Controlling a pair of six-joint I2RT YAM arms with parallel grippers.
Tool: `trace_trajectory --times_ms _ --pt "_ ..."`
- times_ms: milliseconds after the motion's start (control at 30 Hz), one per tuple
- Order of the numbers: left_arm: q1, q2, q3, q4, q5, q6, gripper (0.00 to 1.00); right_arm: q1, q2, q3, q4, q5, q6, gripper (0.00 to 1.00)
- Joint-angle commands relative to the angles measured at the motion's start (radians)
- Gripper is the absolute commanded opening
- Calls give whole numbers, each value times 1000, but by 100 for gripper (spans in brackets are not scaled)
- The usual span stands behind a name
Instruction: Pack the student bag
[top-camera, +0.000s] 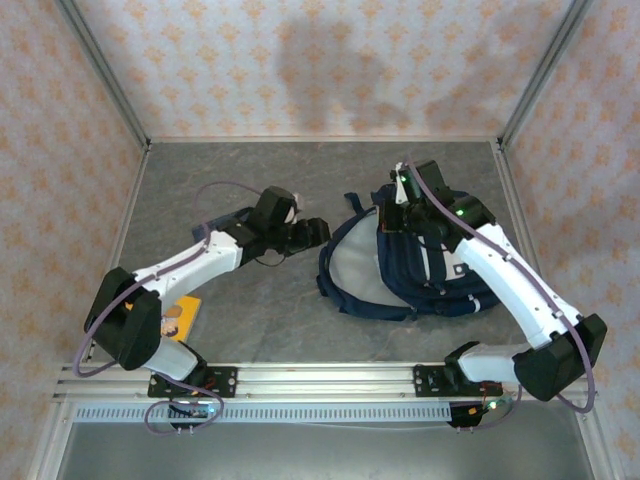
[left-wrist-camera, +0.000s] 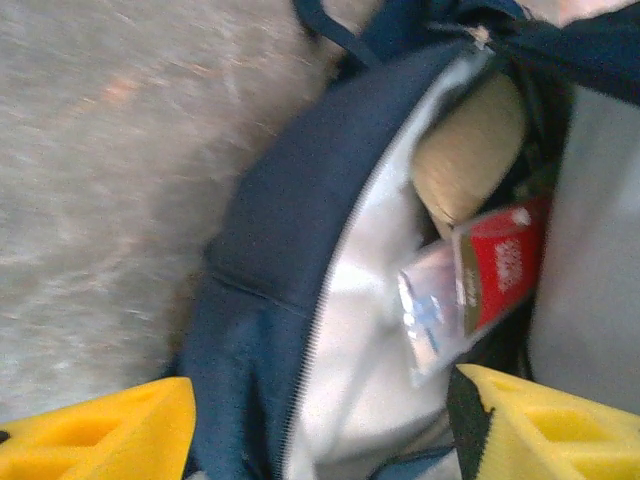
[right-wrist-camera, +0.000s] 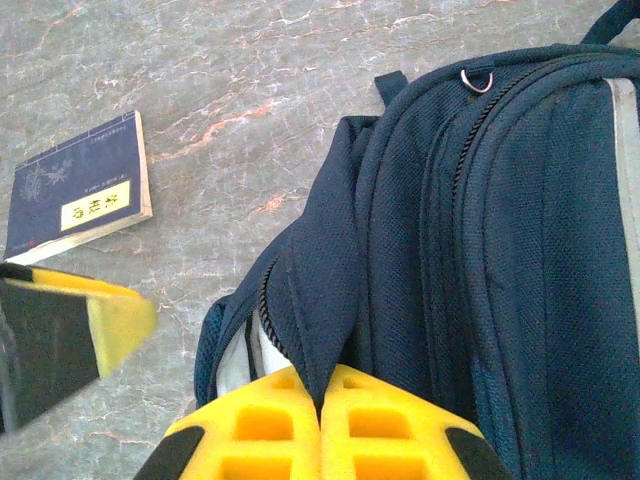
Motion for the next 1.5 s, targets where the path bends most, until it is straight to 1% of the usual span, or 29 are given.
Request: trace_trajectory --times_ms 0,67,133,200,267,367,500,567,600,633,667,700,733,767,833,933,1033,1167,1300,1367,1433,1467 --pt "76 -34 -1 -96 -67 79 63 -3 10 -15 9 48 -24 0" --pt "156 -27 -6 -118 -100 92 53 -2 17 -20 5 43 -19 0" --pt "231 -11 -6 -153 -168 100 48 -1 23 -23 -1 42 -19 0" --pt "296 16 0 -163 -196 121 48 1 30 -22 -15 50 -19 0" --pt "345 60 33 -208 -255 142 50 4 38 -24 -28 65 -20 0" --pt "396 129 82 -241 -290 166 50 13 53 -40 -41 78 -28 0" --pt "430 199 133 -264 -308 185 52 44 108 -55 -59 124 -57 0" --pt "432 237 150 -280 -301 192 52 61 147 -66 -60 159 -78 0" --pt "433 251 149 -280 -292 195 52 65 165 -70 -59 175 -80 3" --pt "433 261 143 -277 -286 195 52 66 183 -69 -59 184 -79 10" --pt "432 269 134 -275 -282 193 52 67 201 -64 -60 187 -76 20" --pt "434 275 122 -269 -272 190 52 71 213 -54 -61 190 -73 28" --pt "433 281 107 -257 -253 183 52 77 221 -42 -62 190 -70 34" --pt "433 287 90 -245 -231 175 52 86 223 -31 -57 186 -70 39" --pt "432 287 48 -208 -186 150 52 100 220 -10 -47 178 -73 45" --pt "428 281 -18 -152 -135 110 52 112 212 18 -48 166 -77 46" --pt "413 278 -62 -129 -115 98 52 115 199 26 -48 151 -73 47" --pt "379 272 -103 -105 -92 81 52 115 172 8 -39 131 -68 51" --pt "330 243 -113 -61 -39 48 52 116 144 -14 -29 126 -69 51" --pt "299 214 -113 -17 7 14 52 116 132 -23 -24 125 -68 51" --pt "285 188 -98 4 52 1 53 116 125 -29 -20 118 -68 51" --pt "286 169 -83 -12 49 10 54 116 123 -32 -20 116 -65 51"
